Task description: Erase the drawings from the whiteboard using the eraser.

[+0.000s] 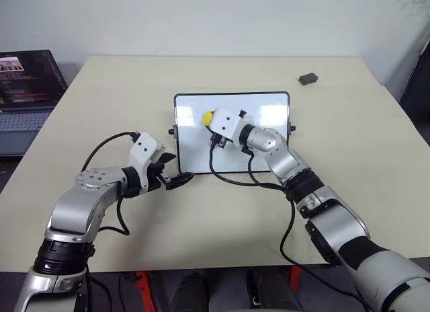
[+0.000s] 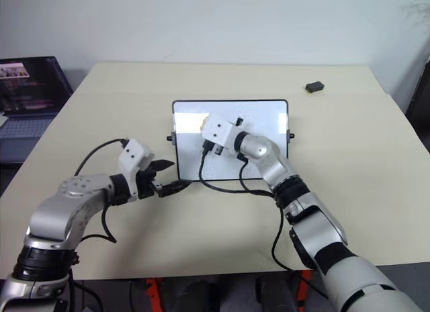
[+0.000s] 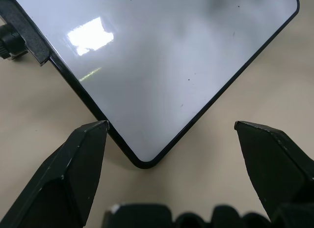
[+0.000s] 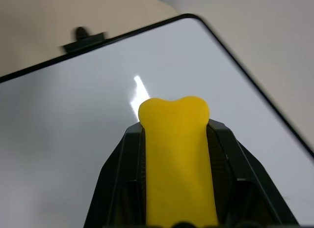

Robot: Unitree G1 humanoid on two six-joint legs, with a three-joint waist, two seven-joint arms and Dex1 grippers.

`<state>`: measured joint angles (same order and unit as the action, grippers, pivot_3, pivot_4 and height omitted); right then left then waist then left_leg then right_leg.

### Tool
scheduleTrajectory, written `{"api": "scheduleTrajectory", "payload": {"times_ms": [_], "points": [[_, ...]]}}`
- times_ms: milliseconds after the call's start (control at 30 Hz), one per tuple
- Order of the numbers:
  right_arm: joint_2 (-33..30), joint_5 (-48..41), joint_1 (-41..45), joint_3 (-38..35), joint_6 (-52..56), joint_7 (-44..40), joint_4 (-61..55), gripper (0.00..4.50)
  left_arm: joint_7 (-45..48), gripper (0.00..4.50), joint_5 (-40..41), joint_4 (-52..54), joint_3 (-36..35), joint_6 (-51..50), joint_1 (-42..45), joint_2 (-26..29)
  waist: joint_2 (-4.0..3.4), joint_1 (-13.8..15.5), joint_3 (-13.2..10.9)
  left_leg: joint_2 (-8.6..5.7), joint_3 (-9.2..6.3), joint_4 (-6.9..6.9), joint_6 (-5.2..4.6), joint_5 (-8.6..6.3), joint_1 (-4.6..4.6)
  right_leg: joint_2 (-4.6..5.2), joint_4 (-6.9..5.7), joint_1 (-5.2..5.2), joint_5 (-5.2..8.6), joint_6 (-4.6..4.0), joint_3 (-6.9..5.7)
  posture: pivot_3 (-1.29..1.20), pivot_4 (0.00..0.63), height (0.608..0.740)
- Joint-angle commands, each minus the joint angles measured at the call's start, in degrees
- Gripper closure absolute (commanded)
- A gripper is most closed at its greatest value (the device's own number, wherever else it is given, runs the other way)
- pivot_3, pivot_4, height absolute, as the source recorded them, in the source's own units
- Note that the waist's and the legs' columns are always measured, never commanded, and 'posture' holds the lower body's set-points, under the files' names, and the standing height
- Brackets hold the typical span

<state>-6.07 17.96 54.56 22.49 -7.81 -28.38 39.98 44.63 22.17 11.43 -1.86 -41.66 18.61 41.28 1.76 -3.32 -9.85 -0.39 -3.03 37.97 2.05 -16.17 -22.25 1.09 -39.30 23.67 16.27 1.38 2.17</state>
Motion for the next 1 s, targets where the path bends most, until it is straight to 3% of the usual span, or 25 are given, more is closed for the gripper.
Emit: {"api": "scheduleTrajectory", "payload": {"times_ms": [33,267,400,600,833,1000], "points": [[-0.6,2.1,-4.4,3.8,2.1,-4.1,0.0,3.23,0.3,0.00,0.4,2.6,-0.8,1.1,-0.1,0.4,-0.01,0.0,0.0,0.00,0.01,-0.03,-0.01,-0.01,0.32,0.00,0.03,-0.28,0.00,0.00,0.01,0.00,0.150,0.740],[0.4,1.0,-4.7,2.2,4.6,-3.0,-4.7,3.23,0.2,0.00,0.3,2.3,-0.5,1.2,0.2,0.0,0.00,0.0,0.0,-0.03,-0.01,0.06,0.00,0.04,0.79,-0.02,-0.37,-0.57,-0.05,-0.03,0.02,0.00,0.150,0.740],[-0.8,-2.8,-5.1,-2.1,8.3,-4.1,-14.1,3.23,0.4,0.00,0.2,2.0,-0.6,1.7,-0.1,-0.1,-0.03,0.3,-0.1,-0.02,-0.04,0.06,0.02,0.05,0.74,-0.04,-0.45,-0.49,-0.04,-0.04,0.01,0.00,0.150,0.740],[-4.5,-9.5,-15.6,-8.4,21.6,-7.4,-38.0,3.23,-0.5,0.00,1.6,3.7,-2.4,4.0,-2.4,-2.0,-0.03,0.8,0.0,0.02,-0.16,-0.06,0.01,0.03,0.29,-0.02,0.20,-0.36,-0.04,-0.03,-0.10,0.00,0.150,0.740],[-7.6,-16.1,-25.6,-15.1,37.6,-6.7,-57.7,3.23,1.9,0.00,4.4,9.1,-2.8,6.4,-6.6,-2.7,-0.03,1.2,-0.1,0.02,-0.11,-0.04,0.01,-0.01,-0.15,0.01,0.28,-0.02,-0.04,-0.03,-0.06,0.00,0.150,0.740],[-9.0,-20.4,-41.8,-28.3,57.7,-1.7,-78.5,3.23,6.1,0.00,10.0,14.1,-3.5,8.9,-8.2,-3.7,-0.04,2.1,0.0,0.02,-0.26,-0.02,0.01,-0.01,-0.17,0.01,0.32,-0.11,-0.03,-0.03,-0.17,0.00,0.150,0.740]]}}
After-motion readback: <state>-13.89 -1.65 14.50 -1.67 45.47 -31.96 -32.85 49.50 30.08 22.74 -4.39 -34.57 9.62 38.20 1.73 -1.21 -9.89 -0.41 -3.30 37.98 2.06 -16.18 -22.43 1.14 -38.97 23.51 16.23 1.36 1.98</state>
